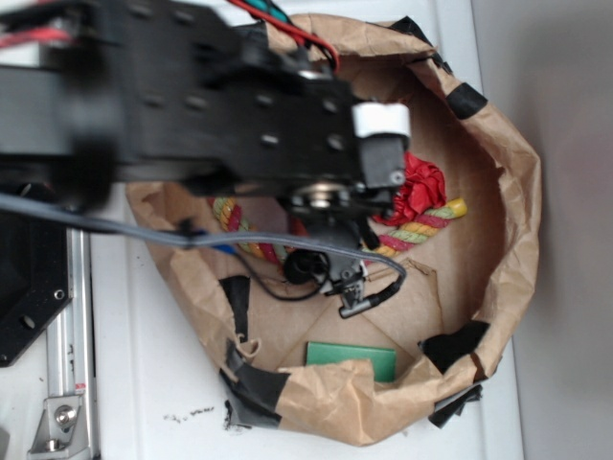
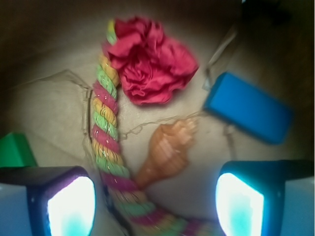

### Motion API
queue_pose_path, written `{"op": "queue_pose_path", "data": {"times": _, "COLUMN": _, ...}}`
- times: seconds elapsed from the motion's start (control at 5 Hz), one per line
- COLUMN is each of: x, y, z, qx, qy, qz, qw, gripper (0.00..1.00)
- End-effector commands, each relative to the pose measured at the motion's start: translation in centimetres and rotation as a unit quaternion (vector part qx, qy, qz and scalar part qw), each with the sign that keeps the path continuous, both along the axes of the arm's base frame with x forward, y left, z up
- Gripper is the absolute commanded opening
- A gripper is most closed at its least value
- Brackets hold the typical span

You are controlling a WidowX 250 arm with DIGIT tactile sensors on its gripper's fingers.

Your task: Grab the multicolored rope.

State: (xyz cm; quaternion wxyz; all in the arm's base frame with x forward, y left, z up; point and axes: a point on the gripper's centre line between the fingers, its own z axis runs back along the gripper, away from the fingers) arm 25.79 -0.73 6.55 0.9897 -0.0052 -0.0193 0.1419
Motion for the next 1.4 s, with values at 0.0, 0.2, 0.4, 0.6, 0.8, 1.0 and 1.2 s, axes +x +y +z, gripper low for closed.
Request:
{"op": "queue_pose_path", "data": {"times": 0.0, "x": 1.9, "y": -3.4, "z": -0.9, "qx": 0.04, "qy": -0.062, "qz": -0.06, "qw": 0.995, "gripper": 1.0}}
{"op": "queue_pose_path", "data": {"times": 0.2, "x": 3.4, "y": -3.0, "z": -2.4, "qx": 0.064, "qy": -0.055, "qz": -0.086, "qw": 0.993, "gripper": 1.0}}
{"op": "queue_pose_path", "data": {"times": 0.4, "x": 3.7, "y": -2.4, "z": -4.1, "qx": 0.07, "qy": -0.033, "qz": -0.09, "qw": 0.993, "gripper": 1.0}}
{"op": "queue_pose_path", "data": {"times": 0.6, "x": 3.6, "y": 0.0, "z": -6.0, "qx": 0.009, "qy": 0.01, "qz": -0.048, "qw": 0.999, "gripper": 1.0}}
{"op": "queue_pose_path", "data": {"times": 0.8, "x": 2.5, "y": 0.4, "z": -7.7, "qx": -0.021, "qy": 0.038, "qz": -0.04, "qw": 0.998, "gripper": 0.3}}
{"op": "queue_pose_path", "data": {"times": 1.0, "x": 1.0, "y": -0.4, "z": -8.7, "qx": -0.036, "qy": 0.052, "qz": -0.031, "qw": 0.998, "gripper": 0.0}}
{"op": "queue_pose_path", "data": {"times": 1.2, "x": 0.3, "y": -1.9, "z": -8.4, "qx": -0.001, "qy": 0.043, "qz": -0.05, "qw": 0.998, "gripper": 0.0}}
